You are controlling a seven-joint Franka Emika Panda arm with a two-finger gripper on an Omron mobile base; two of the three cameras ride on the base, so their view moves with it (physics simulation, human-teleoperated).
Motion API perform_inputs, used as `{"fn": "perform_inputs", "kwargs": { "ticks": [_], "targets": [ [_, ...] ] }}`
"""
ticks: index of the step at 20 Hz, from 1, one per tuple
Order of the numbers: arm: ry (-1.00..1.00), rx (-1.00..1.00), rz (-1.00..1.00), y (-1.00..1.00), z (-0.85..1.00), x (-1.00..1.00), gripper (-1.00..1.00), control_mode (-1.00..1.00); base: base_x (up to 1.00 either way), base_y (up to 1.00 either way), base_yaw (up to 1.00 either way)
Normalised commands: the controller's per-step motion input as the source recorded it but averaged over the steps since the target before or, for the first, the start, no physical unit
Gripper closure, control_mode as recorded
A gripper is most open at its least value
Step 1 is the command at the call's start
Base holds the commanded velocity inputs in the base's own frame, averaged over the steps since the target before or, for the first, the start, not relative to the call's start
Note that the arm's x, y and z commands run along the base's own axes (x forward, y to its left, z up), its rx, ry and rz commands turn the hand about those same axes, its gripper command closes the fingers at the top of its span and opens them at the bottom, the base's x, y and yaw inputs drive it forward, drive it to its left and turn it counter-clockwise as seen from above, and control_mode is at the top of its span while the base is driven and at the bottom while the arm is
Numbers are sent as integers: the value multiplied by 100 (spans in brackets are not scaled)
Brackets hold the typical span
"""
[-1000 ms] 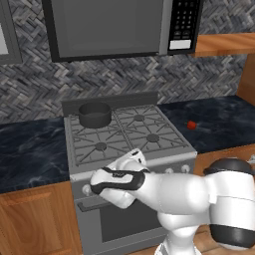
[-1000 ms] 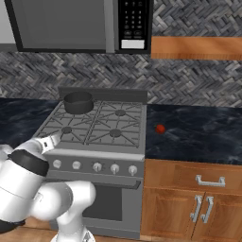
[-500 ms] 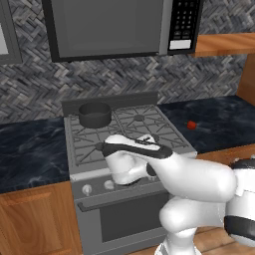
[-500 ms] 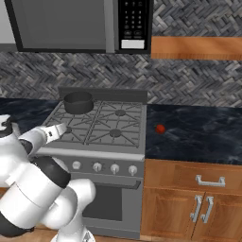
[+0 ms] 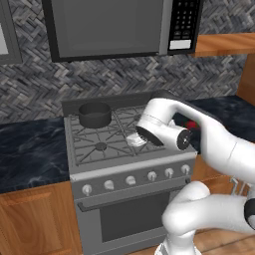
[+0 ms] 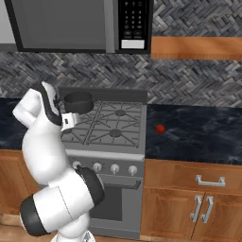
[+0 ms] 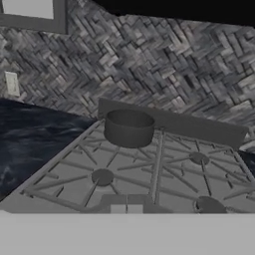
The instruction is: Turn on the burner for the pot on the stove. Wait thirty seconds for the pot to heat up. Then add the bell pepper to the pot.
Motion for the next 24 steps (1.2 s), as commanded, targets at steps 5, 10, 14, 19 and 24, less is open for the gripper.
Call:
{"fn": "perform_inputs", "kwargs": {
  "ticks": [5,10,14,19,24],
  "targets": [
    [12,0,-23,-51,23,-40,100,-100,0,0,0],
    [5,0,-17,-15,2,-17,100,100,0,-7,-11],
    [0,0,0,0,0,0,100,100,26,0,-28],
    [0,0,0,0,0,0,100,100,68,0,-22],
    [0,0,0,0,0,0,100,100,69,0,-12]
  ]
}}
